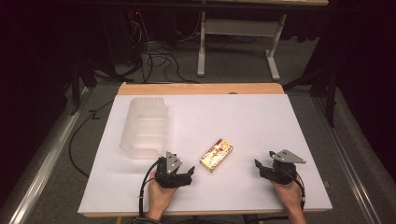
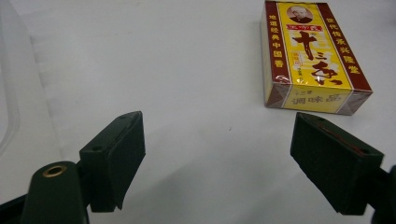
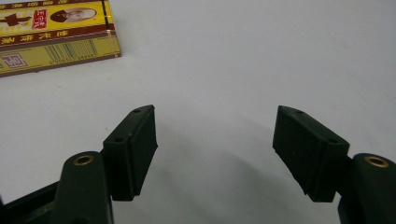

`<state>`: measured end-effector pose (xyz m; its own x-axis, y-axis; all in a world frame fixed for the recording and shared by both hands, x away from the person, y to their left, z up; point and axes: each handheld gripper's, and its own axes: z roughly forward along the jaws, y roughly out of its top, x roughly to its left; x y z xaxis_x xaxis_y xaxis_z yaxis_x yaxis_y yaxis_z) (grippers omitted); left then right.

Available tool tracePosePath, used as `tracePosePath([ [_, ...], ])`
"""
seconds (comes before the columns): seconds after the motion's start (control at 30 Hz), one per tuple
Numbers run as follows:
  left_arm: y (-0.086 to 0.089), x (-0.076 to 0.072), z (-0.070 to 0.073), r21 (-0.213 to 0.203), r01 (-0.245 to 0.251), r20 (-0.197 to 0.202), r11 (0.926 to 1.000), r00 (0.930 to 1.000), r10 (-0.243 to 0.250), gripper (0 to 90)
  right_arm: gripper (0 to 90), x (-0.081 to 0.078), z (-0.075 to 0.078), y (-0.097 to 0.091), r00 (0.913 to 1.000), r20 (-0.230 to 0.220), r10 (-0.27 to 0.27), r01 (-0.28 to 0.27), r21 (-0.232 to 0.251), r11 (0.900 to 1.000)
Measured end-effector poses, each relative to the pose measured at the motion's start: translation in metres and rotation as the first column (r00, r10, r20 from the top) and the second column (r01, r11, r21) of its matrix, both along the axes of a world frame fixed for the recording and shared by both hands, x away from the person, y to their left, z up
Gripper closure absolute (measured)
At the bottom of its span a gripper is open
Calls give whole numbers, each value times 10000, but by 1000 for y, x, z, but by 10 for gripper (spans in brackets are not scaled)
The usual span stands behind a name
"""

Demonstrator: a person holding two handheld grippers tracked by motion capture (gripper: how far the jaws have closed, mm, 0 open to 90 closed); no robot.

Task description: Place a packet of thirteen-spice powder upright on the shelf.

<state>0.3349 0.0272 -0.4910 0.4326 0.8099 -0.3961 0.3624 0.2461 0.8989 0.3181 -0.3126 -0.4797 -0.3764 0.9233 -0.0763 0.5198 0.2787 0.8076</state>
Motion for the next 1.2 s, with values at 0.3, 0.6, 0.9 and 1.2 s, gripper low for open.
tracePosePath([
  [0.3, 0, 0, 0, 10, -38, -41, 10000, 10000, 38, 205, 307, 1, 0, 0, 10000, -22, -45, 45, 4, 10000],
  [0.6, 0, 1, 0, -46, -63, -139, 10000, 9999, 63, 210, 308, 1, 0, -1, 10000, 44, 33, -33, 38, 10000],
  [0.9, 1, 3, 0, -160, 16, -321, 9999, 9995, -21, 210, 308, 0, 0, 0, 10000, 20, 54, -54, 26, 10000],
  [1.2, 1, 5, 1, -241, 39, -648, 9997, 9979, -55, 230, 309, 1, 0, 0, 10000, 9, -5, 5, 12, 10000],
])
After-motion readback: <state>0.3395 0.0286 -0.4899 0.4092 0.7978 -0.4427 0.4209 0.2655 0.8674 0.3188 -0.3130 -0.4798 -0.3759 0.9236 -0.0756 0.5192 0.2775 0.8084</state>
